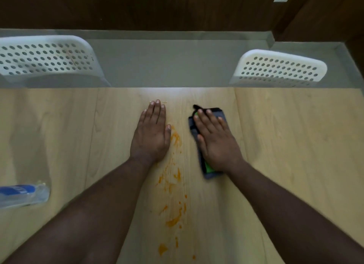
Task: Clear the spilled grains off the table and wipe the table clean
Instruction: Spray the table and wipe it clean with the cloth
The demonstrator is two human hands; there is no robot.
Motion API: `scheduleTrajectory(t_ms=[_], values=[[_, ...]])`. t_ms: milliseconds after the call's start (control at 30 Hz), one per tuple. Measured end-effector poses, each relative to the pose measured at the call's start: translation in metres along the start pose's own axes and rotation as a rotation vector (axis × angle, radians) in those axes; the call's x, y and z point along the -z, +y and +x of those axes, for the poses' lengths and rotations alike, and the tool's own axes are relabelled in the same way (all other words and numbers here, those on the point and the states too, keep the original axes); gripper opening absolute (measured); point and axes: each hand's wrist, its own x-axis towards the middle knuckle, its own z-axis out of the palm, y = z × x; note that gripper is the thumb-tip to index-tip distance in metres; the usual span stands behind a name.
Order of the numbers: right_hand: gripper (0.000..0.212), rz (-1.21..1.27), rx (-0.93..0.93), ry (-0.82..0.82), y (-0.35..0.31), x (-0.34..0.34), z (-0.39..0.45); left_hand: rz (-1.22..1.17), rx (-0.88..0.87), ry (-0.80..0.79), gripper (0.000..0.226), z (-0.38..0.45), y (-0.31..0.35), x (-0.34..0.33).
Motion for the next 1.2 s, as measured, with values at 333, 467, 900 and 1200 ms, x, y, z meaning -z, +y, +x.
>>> scheduleTrajectory(t_ms=[333,467,900,1200], values=[[0.065,0.002,-0.127,0.063,-0.039,-0.001,0.087,-0.057,-0.005,0.014,0.067,-0.004,-0.003,0.000],[0.062,0.022,-0.019,0.035,-0.066,-0.013,0.019,-0.092,-0.003,0.005,0.069,-0.006,-0.003,0.005],[0.065,0.007,-0.243,0.076,-0.049,-0.014,-0.014,-0.093,-0.053,-0.034,0.064,-0.052,-0.010,0.002],[0.062,-0.010,0.017,-0.009,-0.107,-0.037,-0.160,-0.109,-0.049,-0.048,0.071,-0.133,-0.013,-0.003]])
